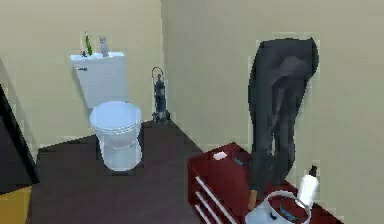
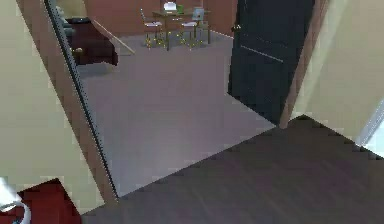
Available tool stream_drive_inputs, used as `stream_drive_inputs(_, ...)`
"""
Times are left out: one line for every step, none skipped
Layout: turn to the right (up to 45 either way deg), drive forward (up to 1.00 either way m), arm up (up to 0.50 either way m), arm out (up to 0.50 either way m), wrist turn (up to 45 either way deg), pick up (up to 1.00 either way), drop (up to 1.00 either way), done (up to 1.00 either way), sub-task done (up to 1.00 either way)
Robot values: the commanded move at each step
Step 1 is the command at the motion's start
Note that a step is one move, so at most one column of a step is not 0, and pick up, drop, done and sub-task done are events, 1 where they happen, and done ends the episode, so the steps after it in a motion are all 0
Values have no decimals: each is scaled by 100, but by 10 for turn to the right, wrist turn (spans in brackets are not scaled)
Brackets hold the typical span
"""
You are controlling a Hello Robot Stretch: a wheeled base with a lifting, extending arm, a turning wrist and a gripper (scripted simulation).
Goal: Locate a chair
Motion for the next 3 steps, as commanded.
stream_drive_inputs(450, 0, 0, 0, 0, 0, 0, 0, 0)
stream_drive_inputs(450, 0, 0, 0, 0, 0, 0, 0, 0)
stream_drive_inputs(450, 0, 0, 0, 0, 0, 0, 0, 0)
